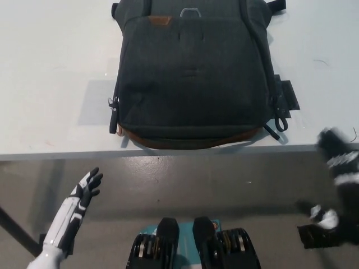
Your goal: A bag is kept in the middle of the table with its flap loosely closed and the robot uses its right hand to adjust it and opens it
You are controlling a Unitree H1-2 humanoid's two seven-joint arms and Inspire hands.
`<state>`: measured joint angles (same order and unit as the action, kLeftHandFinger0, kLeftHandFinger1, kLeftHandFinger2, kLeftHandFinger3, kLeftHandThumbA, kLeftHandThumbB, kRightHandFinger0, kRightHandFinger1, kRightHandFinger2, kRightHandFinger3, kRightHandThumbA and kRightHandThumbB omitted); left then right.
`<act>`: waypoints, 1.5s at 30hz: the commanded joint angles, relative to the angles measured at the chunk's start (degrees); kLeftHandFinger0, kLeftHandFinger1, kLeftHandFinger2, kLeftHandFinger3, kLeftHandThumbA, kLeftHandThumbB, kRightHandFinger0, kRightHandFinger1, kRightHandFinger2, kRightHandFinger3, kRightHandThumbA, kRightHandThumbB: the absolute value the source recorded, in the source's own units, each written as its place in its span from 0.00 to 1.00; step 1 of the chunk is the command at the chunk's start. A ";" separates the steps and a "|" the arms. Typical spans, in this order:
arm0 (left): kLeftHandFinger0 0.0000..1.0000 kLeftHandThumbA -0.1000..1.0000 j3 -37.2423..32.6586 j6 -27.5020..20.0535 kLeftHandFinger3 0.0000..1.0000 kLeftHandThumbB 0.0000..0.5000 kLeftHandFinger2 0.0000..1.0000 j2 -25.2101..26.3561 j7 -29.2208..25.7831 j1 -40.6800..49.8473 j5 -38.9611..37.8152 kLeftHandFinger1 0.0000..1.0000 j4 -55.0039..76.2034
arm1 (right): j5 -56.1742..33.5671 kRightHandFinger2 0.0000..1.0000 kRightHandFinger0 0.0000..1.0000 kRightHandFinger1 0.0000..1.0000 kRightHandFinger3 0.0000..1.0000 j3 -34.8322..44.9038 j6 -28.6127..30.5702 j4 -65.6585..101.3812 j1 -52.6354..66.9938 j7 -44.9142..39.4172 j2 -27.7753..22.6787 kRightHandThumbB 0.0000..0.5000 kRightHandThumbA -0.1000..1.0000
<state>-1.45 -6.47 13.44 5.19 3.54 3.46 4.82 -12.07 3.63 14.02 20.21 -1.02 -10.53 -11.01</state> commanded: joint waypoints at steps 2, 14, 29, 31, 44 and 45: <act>1.00 1.00 -0.18 -2.82 1.00 0.53 1.00 0.04 0.43 1.15 0.39 1.00 2.67 | -3.93 1.00 1.00 1.00 1.00 2.49 -7.11 1.74 -9.32 2.72 -1.56 0.93 1.00; 1.00 1.00 -0.23 -3.53 1.00 0.51 1.00 -0.20 0.50 1.36 0.42 1.00 1.79 | -6.81 1.00 1.00 1.00 1.00 3.60 -17.12 -14.09 -31.18 1.27 -3.09 0.48 1.00; 1.00 1.00 0.00 -4.09 1.00 0.53 1.00 -0.23 0.22 2.52 0.62 1.00 1.37 | -6.92 1.00 1.00 1.00 1.00 1.87 -16.91 -48.31 -52.55 -3.18 0.23 0.77 1.00; 1.00 1.00 -0.09 -4.12 1.00 0.51 1.00 -0.18 0.35 2.47 0.61 1.00 1.20 | -7.42 1.00 1.00 1.00 1.00 2.24 -16.78 -53.10 -54.57 -4.16 0.46 0.77 1.00; 1.00 1.00 -0.01 -3.52 1.00 0.57 1.00 -0.21 0.34 1.98 0.61 1.00 1.08 | -9.20 1.00 1.00 1.00 1.00 3.27 -14.19 -66.62 -56.72 -9.37 5.86 0.86 1.00; 1.00 1.00 -0.05 -3.65 1.00 0.57 1.00 -0.23 0.34 1.88 0.65 1.00 0.91 | -9.06 1.00 1.00 1.00 1.00 3.16 -14.26 -66.55 -56.54 -9.41 5.93 0.84 1.00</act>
<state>-1.67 -7.97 12.80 5.18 5.53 3.92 5.42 -20.28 7.39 -1.27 -44.91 -55.23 -15.77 -7.06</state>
